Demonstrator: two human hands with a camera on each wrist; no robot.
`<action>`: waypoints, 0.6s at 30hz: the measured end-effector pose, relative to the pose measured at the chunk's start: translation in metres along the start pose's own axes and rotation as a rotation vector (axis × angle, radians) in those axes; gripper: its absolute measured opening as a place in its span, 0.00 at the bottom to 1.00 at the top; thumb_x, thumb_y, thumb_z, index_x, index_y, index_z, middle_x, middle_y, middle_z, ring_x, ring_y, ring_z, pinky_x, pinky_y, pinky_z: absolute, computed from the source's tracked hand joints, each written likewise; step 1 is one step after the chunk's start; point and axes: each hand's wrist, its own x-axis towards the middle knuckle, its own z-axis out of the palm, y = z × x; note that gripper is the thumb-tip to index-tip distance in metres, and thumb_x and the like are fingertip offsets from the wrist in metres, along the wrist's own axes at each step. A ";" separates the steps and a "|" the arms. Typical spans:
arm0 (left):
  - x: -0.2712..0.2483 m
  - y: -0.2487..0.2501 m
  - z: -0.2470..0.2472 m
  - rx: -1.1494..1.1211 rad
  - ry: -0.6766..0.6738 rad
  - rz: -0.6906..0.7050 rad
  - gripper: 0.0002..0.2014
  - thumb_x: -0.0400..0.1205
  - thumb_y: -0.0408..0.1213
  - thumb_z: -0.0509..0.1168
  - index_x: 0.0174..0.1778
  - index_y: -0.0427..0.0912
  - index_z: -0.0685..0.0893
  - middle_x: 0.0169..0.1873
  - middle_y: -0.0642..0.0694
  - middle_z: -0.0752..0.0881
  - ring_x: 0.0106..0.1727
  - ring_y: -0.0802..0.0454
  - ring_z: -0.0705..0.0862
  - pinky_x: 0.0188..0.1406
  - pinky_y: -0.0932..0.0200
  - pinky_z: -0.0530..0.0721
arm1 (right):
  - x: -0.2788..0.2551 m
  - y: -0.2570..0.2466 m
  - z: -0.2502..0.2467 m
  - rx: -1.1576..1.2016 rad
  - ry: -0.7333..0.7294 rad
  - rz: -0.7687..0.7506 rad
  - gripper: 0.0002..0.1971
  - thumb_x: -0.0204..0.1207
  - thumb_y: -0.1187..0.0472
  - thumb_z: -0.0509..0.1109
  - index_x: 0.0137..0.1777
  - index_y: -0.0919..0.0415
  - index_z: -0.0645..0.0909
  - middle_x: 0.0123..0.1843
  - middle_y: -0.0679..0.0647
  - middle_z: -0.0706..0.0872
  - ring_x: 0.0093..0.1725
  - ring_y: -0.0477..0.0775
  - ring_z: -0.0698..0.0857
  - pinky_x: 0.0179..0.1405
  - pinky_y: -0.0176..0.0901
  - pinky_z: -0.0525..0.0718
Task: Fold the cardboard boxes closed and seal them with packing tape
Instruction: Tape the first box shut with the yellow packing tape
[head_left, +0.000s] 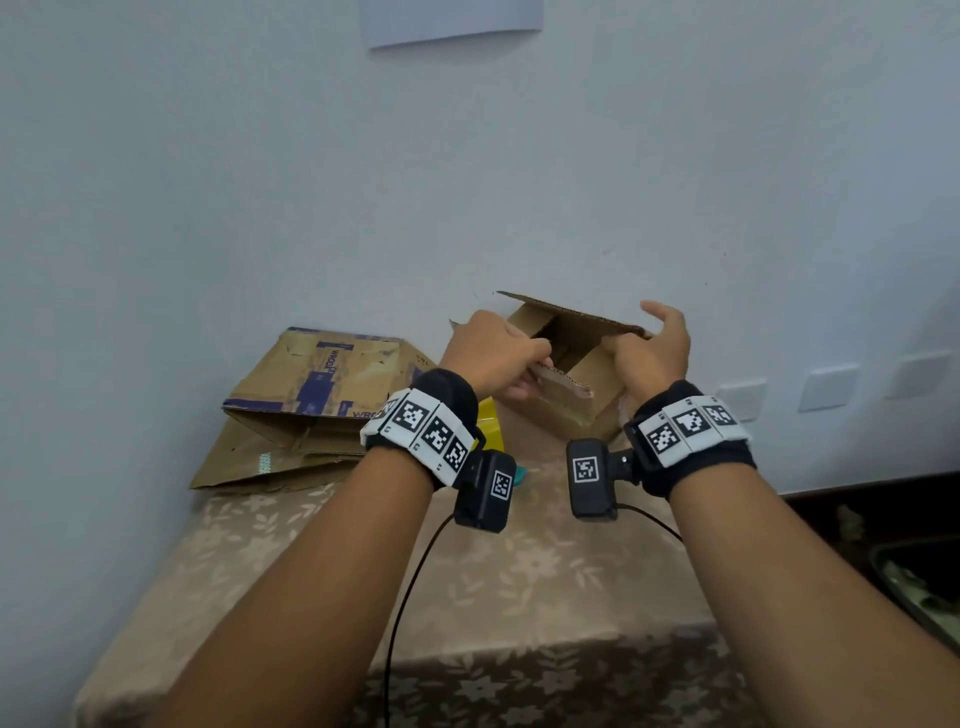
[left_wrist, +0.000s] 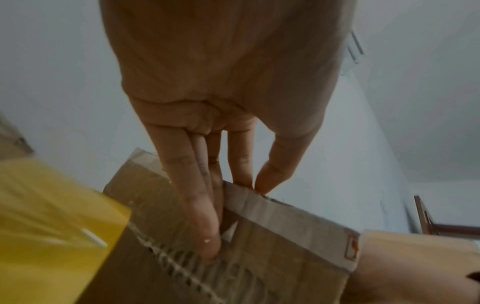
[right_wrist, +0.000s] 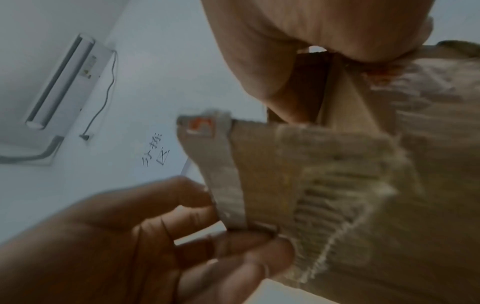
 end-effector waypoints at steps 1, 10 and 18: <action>0.000 0.000 0.000 -0.010 -0.003 0.009 0.08 0.80 0.35 0.72 0.41 0.36 0.95 0.34 0.40 0.93 0.37 0.44 0.94 0.48 0.46 0.94 | 0.000 0.000 0.000 -0.091 -0.008 0.015 0.39 0.69 0.58 0.82 0.79 0.39 0.70 0.82 0.51 0.69 0.79 0.62 0.71 0.80 0.67 0.73; -0.003 0.004 -0.008 -0.004 -0.187 -0.010 0.10 0.85 0.37 0.70 0.49 0.35 0.94 0.41 0.39 0.94 0.47 0.44 0.94 0.56 0.47 0.92 | -0.005 0.011 -0.004 -0.361 0.009 0.036 0.77 0.62 0.62 0.90 0.86 0.33 0.25 0.91 0.59 0.43 0.84 0.68 0.55 0.80 0.59 0.69; -0.001 0.000 -0.011 0.036 -0.181 -0.004 0.10 0.87 0.36 0.65 0.55 0.37 0.90 0.41 0.41 0.94 0.44 0.45 0.94 0.49 0.49 0.93 | -0.002 0.008 -0.004 -0.345 -0.020 0.063 0.73 0.67 0.63 0.85 0.85 0.32 0.25 0.92 0.59 0.39 0.86 0.71 0.59 0.80 0.60 0.68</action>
